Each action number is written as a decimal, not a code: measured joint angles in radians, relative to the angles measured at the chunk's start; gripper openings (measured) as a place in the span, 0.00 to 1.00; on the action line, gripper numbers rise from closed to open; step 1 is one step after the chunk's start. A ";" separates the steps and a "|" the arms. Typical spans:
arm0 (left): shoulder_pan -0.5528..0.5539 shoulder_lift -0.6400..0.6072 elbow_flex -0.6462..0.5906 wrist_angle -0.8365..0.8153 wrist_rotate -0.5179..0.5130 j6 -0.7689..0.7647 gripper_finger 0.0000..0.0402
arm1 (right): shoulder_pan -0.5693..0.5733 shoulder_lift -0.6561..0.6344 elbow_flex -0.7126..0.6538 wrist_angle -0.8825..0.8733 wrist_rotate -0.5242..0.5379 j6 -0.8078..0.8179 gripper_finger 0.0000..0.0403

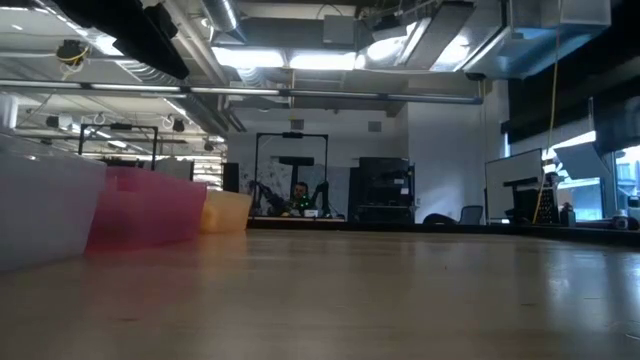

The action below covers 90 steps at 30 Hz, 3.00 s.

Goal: Sort produce into baskets
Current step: Put the garlic into the transparent bin

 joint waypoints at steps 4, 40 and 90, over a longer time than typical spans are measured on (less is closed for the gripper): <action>0.000 0.000 0.000 0.000 0.000 -0.001 0.45 | 0.000 0.016 0.000 0.003 -0.024 -0.021 0.49; 0.011 0.000 0.000 0.050 -0.040 0.000 0.45 | -0.194 -0.262 -0.009 -0.342 0.641 -0.432 0.03; 0.217 0.266 -0.049 1.040 0.135 0.375 0.60 | -0.593 -0.317 -0.006 0.947 1.017 -1.804 0.04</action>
